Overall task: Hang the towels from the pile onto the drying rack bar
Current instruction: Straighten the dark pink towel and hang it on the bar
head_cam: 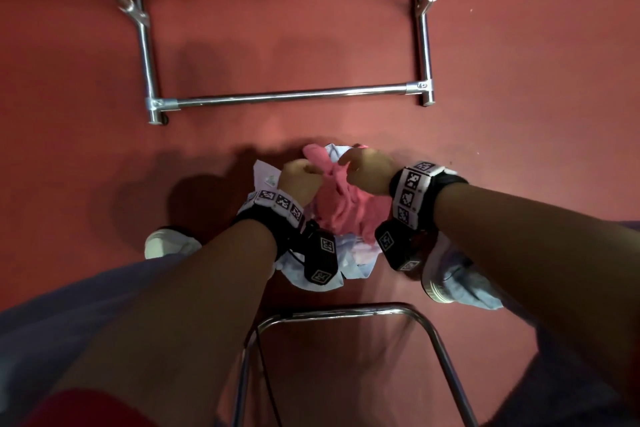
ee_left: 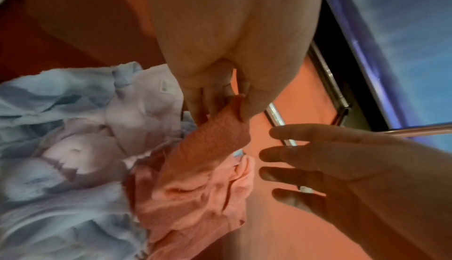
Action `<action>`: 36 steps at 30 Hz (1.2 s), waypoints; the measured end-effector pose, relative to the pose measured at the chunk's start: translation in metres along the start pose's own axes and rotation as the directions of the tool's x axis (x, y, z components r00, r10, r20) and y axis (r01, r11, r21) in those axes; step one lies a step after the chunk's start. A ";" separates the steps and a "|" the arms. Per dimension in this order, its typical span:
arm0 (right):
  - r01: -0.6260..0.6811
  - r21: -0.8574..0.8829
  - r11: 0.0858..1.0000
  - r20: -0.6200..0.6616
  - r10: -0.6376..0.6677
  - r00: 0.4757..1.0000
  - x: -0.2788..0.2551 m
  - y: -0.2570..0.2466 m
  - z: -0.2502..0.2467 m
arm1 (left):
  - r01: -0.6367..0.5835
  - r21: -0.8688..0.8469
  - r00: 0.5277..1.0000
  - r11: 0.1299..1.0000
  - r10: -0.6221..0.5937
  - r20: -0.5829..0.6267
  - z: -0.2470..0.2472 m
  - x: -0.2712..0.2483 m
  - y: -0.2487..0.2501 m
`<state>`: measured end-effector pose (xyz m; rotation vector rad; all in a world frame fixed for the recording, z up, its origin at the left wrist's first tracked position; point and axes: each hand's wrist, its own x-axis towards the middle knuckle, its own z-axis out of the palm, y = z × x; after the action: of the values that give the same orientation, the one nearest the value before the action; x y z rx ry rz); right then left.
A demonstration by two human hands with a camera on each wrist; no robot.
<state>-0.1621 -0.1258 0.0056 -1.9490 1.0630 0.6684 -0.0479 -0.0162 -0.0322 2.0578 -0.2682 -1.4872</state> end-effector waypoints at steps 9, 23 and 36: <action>0.157 0.194 0.968 -0.004 -0.159 0.987 -0.085 -0.043 -0.065 | -0.239 -0.205 0.971 0.949 0.234 -0.049 -0.017 -0.101 0.114; 0.592 0.347 0.727 -0.471 -0.411 0.780 -0.239 -0.111 -0.154 | -0.698 -0.275 0.712 0.661 0.598 -0.368 -0.044 -0.285 0.218; 0.676 0.600 0.428 -0.539 -0.409 0.737 -0.362 -0.169 -0.205 | -0.651 -0.308 0.754 0.693 0.637 -0.161 -0.090 -0.380 0.230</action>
<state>-0.1854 -0.0848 0.4519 -1.4584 0.6116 -0.4738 -0.0630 0.0093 0.4202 1.4723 -0.6004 -0.9578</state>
